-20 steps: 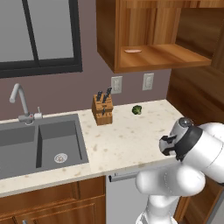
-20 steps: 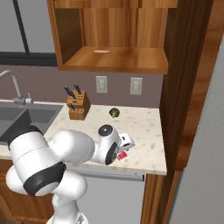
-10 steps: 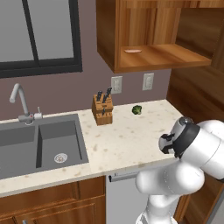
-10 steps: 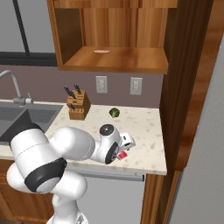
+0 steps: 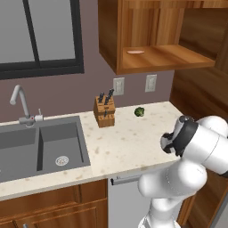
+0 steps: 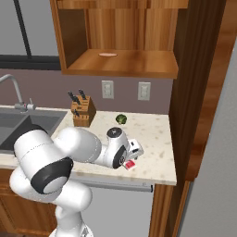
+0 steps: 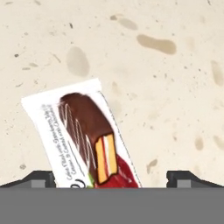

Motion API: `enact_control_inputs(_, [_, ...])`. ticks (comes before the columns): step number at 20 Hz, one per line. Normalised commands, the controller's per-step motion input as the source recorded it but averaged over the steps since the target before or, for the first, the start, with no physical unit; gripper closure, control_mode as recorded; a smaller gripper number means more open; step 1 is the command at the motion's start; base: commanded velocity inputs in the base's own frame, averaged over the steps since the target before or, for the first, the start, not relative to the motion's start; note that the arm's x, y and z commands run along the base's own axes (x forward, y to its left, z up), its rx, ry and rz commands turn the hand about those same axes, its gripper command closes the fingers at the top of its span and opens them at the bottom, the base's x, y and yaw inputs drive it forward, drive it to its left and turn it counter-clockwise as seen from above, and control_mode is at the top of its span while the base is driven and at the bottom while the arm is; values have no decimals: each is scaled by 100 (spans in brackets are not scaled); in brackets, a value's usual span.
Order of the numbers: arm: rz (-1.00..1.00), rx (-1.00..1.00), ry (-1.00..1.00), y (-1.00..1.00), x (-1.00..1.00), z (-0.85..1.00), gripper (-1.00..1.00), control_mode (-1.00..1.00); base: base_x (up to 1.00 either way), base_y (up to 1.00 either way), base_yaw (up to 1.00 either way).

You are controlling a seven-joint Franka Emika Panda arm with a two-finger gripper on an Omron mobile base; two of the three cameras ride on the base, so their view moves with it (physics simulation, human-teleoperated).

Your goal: Pick the jam and bar from the counter and place them in the cabinets closest to them.

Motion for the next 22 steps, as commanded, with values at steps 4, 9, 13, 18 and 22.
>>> enact_control_inputs(4, [0, -1, 2, 0, 0, -7, 100, -100, 0, 0, 0])
enact_control_inputs(9, [0, 0, 0, 0, 0, 0, 100, -100, 0, 0, 0])
enact_control_inputs(13, [-1, 0, 1, 0, 0, 0, 100, -100, 0, 0, 0])
enact_control_inputs(18, [-6, 2, 0, 0, 0, 24, 100, -100, 0, 0, 0])
enact_control_inputs(22, [-5, 2, 0, 0, 0, 34, 100, -100, 0, 0, 0])
